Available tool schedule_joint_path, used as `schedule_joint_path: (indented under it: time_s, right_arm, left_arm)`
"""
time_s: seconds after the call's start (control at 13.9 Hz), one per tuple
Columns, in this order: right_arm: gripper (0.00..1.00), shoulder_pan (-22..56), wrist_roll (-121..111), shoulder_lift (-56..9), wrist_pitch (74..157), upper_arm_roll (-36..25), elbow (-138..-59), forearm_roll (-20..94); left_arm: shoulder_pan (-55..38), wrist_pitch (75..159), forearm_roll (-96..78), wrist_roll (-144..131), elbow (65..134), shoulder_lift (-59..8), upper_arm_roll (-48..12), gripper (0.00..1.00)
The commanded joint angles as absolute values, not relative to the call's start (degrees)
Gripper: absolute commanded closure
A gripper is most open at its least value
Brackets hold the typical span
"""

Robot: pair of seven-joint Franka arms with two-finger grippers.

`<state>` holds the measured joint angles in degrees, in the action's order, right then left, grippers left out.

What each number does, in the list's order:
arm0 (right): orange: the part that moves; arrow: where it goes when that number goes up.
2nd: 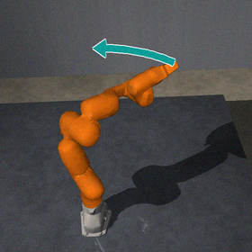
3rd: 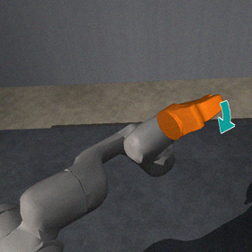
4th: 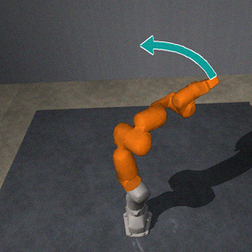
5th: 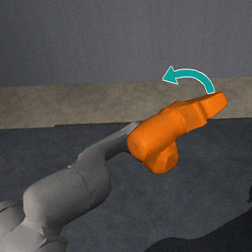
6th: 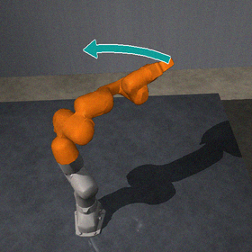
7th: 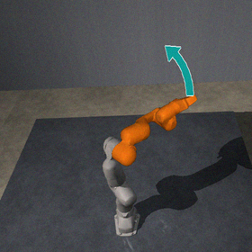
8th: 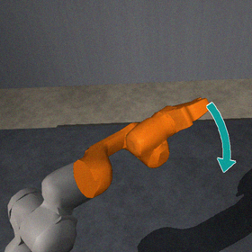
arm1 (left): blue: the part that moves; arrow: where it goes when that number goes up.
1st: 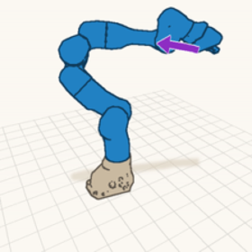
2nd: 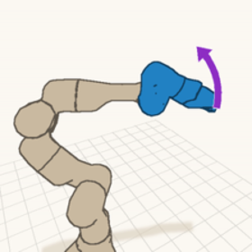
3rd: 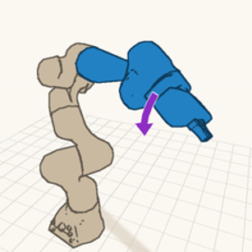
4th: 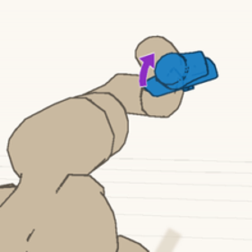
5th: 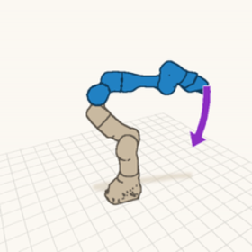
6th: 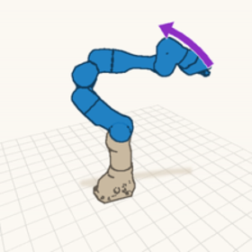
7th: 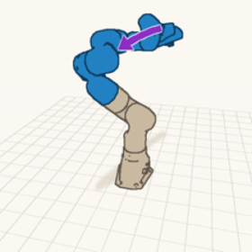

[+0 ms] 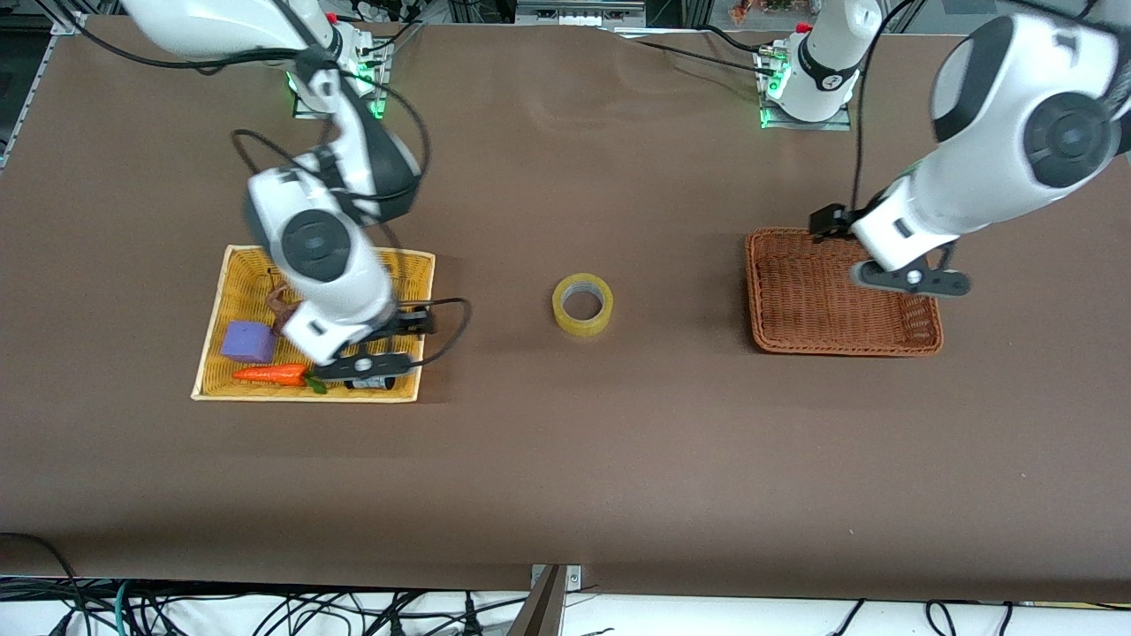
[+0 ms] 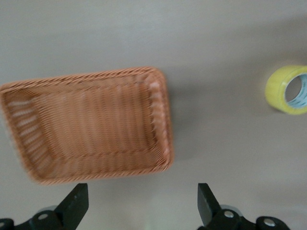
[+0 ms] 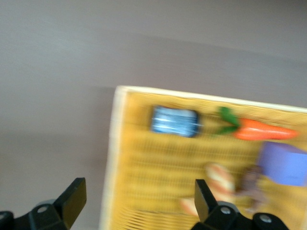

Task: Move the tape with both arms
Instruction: 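Set the tape down and open the right gripper while the left gripper approaches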

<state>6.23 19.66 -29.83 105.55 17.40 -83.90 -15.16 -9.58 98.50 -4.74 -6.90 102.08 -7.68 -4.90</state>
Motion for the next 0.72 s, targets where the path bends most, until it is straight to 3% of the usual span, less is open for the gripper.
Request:
schedule_joint_path:
  time_s: [0.0,0.14,0.43,0.65]
  right_arm:
    - [0.0,-0.59,12.59,-26.82,101.26,18.02,-85.25,-11.18]
    - [0.0,-4.38,8.54,-25.76,99.06,17.67,-85.17,-10.55]
    - [0.0,-12.02,-0.75,-25.4,89.85,17.67,-78.59,-9.5]
    - [0.0,-12.92,-4.3,-21.73,88.86,12.93,-78.92,-6.34]
  left_arm:
    - [-9.84,109.47,-8.85,-14.81,109.67,-8.34,-9.47,0.0]
    - [-11.15,116.59,-10.11,-20.19,111.27,-11.41,-12.38,0.0]
    - [-18.62,132.49,-10.46,-23.55,111.97,-21.77,-12.66,0.0]
    - [-22.49,137.37,-12.3,-32.22,108.83,-28.19,-12.66,0.0]
